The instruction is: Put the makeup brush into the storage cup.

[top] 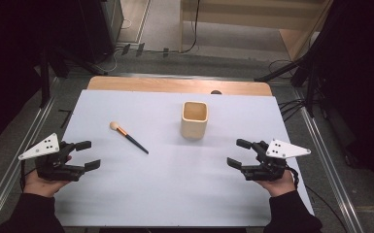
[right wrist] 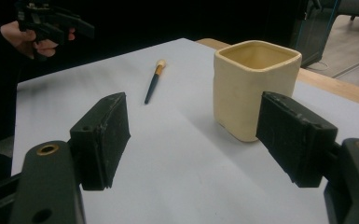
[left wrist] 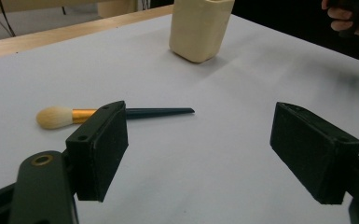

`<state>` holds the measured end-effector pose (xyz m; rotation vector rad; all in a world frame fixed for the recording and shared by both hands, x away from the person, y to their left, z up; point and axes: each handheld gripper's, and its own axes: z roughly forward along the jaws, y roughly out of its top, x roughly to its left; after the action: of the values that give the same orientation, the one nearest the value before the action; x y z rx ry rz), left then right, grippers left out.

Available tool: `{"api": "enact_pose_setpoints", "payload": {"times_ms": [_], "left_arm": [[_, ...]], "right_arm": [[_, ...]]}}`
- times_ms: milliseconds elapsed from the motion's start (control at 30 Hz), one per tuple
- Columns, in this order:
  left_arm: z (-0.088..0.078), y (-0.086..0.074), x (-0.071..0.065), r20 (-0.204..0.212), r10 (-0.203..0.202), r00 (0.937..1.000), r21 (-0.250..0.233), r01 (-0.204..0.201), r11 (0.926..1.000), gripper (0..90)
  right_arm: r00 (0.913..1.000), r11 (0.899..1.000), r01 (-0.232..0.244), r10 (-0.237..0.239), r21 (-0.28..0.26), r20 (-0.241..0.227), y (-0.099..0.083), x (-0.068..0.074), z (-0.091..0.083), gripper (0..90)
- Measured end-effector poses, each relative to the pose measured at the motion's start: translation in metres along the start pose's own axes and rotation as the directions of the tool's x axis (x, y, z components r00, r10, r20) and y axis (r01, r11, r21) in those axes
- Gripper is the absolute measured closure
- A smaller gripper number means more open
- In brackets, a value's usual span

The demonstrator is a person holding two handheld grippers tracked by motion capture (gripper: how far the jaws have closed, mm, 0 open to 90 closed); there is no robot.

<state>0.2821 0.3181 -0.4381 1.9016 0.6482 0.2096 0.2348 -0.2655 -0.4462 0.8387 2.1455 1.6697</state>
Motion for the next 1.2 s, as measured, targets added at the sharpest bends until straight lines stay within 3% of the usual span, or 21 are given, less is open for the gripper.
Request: {"api": "enact_pose_setpoints", "payload": {"times_ms": [267, 533, 867, 1033, 1200], "left_arm": [[0.002, 0.000, 0.001, 0.000, 0.001, 1.0000, 0.005, -0.001, 1.0000, 20.1], [0.016, 0.007, 0.003, 0.023, 0.017, 0.9996, 0.010, -0.017, 0.9998, 20.1], [0.034, 0.026, 0.022, -0.010, 0.006, 0.9999, 0.001, -0.006, 1.0000, 20.1], [0.044, 0.033, 0.026, -0.013, 0.024, 0.9996, -0.006, -0.024, 0.9997, 20.3], [0.059, 0.035, 0.032, -0.015, 0.011, 0.9998, 0.032, -0.010, 0.9994, 20.6]], "right_arm": [[1.0000, 1.000, 0.000, 0.000, -0.001, 0.001, 0.000, 0.000, 0.000, 26.7], [1.0000, 1.000, -0.003, 0.003, 0.000, 0.002, 0.000, 0.000, 0.000, 26.6], [1.0000, 1.000, 0.004, -0.004, -0.004, -0.008, 0.001, 0.002, -0.001, 26.6], [0.9999, 1.000, 0.004, -0.004, -0.004, -0.009, 0.001, 0.003, -0.001, 26.7], [0.9999, 1.000, 0.005, -0.005, -0.002, -0.011, 0.001, 0.004, 0.000, 26.6]]}}
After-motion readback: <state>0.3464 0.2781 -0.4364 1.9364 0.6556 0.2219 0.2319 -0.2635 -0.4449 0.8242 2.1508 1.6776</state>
